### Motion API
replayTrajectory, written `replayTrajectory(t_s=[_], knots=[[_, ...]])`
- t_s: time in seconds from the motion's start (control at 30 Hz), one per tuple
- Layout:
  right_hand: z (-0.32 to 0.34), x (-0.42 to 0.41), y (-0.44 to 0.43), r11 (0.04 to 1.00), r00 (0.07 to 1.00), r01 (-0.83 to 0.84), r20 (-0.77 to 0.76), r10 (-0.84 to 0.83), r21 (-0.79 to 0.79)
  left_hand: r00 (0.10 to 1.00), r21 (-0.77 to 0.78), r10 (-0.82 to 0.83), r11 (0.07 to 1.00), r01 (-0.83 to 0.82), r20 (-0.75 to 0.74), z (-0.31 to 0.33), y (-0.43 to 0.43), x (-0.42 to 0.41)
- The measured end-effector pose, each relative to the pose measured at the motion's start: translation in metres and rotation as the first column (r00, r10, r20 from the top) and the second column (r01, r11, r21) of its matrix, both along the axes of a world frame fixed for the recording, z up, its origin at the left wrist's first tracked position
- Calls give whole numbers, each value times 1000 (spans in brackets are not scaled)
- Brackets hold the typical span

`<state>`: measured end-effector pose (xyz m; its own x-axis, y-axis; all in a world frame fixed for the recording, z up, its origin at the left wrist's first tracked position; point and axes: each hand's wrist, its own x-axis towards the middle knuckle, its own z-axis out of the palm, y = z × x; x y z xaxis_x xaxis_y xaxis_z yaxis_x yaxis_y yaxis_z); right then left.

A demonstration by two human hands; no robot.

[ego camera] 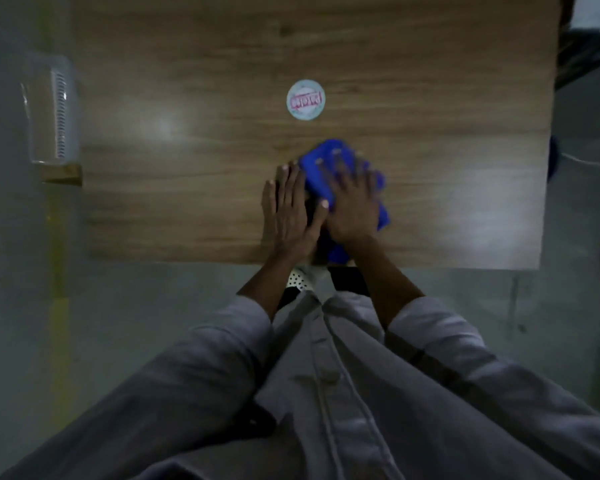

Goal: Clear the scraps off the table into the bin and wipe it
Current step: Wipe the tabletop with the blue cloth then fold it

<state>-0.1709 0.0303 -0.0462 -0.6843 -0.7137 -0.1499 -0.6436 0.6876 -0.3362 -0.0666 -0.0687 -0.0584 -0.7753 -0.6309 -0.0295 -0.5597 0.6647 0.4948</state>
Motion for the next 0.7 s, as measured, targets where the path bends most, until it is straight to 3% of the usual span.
replayTrajectory(t_s=[0.07,0.13,0.2,0.27,0.33,0.4,0.43,0.5,0.57,0.63,0.7], knots=[[-5,-1,-3,969,969,-246,16,247,-35,988,109,146,984,-139,-52,-2,-3,-7],[-9,-34,7,969,971,-241,-14,240,-47,987,105,146,985,-139,-59,-5,-12,-19],[-12,-78,24,995,995,-97,-29,96,-20,994,61,93,994,-90,-55,-5,-22,-35],[-10,-126,31,983,982,184,-34,-183,20,996,27,58,998,-56,-67,-5,-33,-57],[-8,-156,13,886,888,460,-48,-458,57,996,8,44,999,-44,-83,-6,-49,-78],[-6,-154,-25,828,831,556,-69,-552,70,993,10,60,998,-59,-102,-6,-62,-94],[-6,-144,-44,878,879,476,-63,-473,53,991,19,73,997,-71,-110,-6,-67,-102],[-9,-112,-70,995,995,99,-28,-98,5,989,91,96,992,-86,-117,-4,-70,-115],[-13,-94,-69,970,972,-232,14,234,-75,984,175,106,981,-80,-144,-2,-72,-124],[-19,-114,-47,937,944,-328,-3,330,-119,985,144,56,989,-32,-165,-5,-77,-129],[-22,-148,-15,959,966,-257,-56,252,-115,990,59,-20,998,28,-140,-9,-84,-135]])
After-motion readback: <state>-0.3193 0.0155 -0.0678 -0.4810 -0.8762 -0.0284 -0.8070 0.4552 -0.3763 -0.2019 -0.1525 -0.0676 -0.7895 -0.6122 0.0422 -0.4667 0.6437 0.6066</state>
